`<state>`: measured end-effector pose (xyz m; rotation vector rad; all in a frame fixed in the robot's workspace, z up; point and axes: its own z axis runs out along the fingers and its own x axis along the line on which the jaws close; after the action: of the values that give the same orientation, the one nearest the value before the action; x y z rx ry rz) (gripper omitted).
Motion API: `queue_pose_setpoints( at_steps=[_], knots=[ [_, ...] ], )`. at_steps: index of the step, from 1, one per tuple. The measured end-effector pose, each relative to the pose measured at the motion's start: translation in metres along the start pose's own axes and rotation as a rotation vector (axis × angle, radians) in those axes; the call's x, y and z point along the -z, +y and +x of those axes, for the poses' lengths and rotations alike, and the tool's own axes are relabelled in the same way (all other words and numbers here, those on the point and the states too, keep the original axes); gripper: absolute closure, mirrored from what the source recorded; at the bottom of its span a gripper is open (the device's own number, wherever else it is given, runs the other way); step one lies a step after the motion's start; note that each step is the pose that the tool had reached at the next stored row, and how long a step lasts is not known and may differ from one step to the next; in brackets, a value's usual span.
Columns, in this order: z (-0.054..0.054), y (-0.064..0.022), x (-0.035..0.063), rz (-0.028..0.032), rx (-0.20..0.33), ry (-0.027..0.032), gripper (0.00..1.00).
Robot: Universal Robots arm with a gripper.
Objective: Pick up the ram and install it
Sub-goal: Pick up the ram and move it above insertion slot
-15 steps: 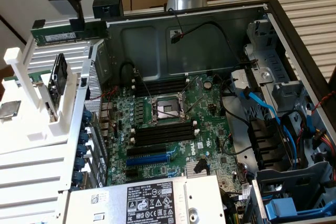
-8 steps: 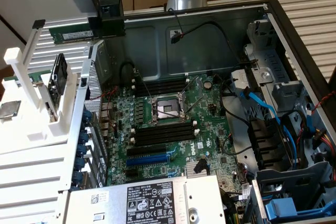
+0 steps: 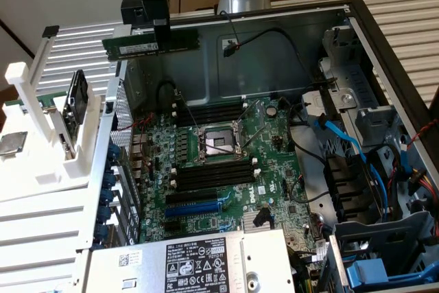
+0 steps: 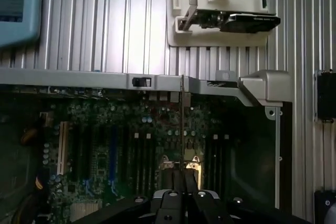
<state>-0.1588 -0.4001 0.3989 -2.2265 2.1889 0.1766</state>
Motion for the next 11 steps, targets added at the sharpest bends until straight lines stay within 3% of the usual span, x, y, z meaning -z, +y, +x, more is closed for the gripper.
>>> queue_pose_setpoints(
  at_steps=[3, 7, 11],
  knots=[
    [0.003, -0.0243, -0.0073, 0.0076, 0.001, 0.0003, 0.88],
    [0.005, -0.0353, -0.0131, 0.0112, 0.001, 0.0003, 0.88],
    [0.016, -0.0470, -0.0237, 0.0128, 0.001, 0.0002, 0.88]
  ],
)
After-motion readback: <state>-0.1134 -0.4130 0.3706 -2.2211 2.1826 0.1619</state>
